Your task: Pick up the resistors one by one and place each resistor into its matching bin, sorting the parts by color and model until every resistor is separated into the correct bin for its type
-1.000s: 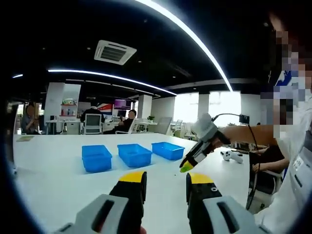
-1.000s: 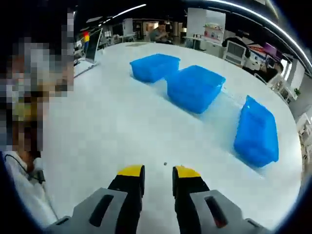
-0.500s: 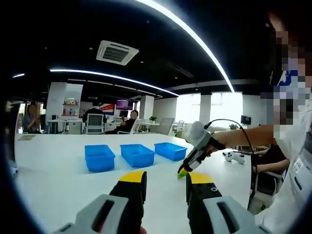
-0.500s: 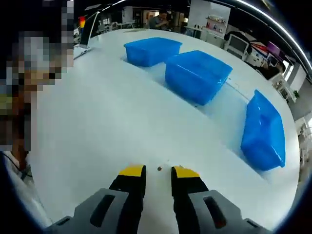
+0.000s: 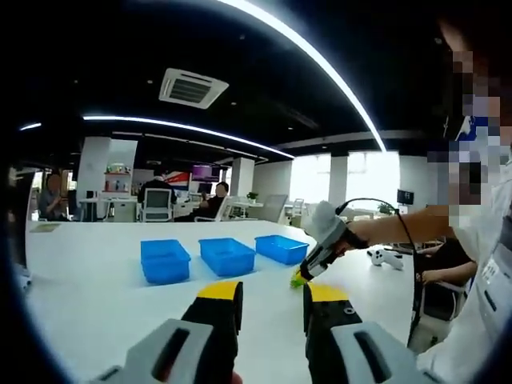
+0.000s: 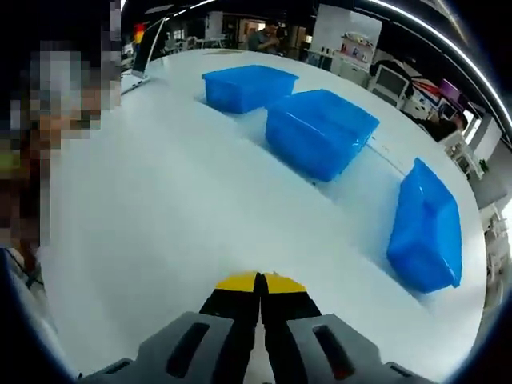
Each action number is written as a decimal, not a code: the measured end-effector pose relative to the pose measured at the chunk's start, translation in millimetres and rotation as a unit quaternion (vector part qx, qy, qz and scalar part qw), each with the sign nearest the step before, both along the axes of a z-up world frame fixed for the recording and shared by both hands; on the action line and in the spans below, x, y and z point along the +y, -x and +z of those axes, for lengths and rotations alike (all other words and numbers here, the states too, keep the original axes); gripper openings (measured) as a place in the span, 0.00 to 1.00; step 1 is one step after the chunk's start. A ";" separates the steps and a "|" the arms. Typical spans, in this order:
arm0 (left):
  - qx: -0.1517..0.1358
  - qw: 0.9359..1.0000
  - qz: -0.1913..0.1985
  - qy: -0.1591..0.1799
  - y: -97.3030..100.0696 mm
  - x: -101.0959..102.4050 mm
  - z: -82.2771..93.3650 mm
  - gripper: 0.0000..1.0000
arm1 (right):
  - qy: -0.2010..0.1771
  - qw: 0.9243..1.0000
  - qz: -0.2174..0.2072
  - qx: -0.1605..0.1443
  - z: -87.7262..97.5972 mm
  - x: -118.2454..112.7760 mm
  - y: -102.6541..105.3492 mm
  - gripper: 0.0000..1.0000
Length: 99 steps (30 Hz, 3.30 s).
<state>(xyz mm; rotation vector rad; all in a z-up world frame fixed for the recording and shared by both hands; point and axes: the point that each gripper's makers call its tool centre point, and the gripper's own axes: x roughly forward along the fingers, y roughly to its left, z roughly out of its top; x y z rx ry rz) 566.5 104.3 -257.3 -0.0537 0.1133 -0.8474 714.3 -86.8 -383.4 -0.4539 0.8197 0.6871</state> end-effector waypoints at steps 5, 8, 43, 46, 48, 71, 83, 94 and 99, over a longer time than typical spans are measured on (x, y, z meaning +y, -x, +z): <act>0.000 1.000 0.000 0.002 0.1 0.2 0.1 0.32 | -0.045 0.999 -0.012 -0.019 30.7 -5.5 7.2 0.03; 0.001 1.000 0.000 0.001 -0.8 0.6 -0.8 0.32 | -0.063 0.998 -0.016 -0.026 44.8 -9.7 12.4 0.03; 0.009 1.000 -0.009 -0.005 -1.4 -10.9 -9.9 0.32 | -0.080 0.993 -0.085 -0.033 59.6 -121.8 42.3 0.16; 0.009 1.000 -0.012 -0.008 0.0 -12.1 -10.8 0.32 | -0.045 0.998 -0.051 0.009 46.4 -117.5 41.0 0.16; 0.009 1.000 -0.011 -0.007 -0.2 -10.6 -10.1 0.32 | 0.031 0.999 0.040 -0.011 39.1 -115.8 35.7 0.16; 0.025 1.000 0.002 -0.010 -12.6 -1.9 -23.8 0.32 | 0.323 0.780 0.535 0.039 -10.9 -92.1 27.6 0.08; 0.032 0.999 0.002 -0.011 -14.3 -3.6 -28.0 0.32 | 0.328 0.759 0.556 0.081 -18.0 -90.1 27.8 0.11; 0.028 1.000 0.000 -0.009 -10.8 -3.7 -23.9 0.32 | 0.300 0.788 0.529 0.093 -14.1 -94.1 27.5 0.04; 0.026 1.000 -0.001 -0.008 -10.6 -3.0 -21.3 0.32 | 0.256 0.824 0.503 0.049 8.4 -87.3 24.8 0.04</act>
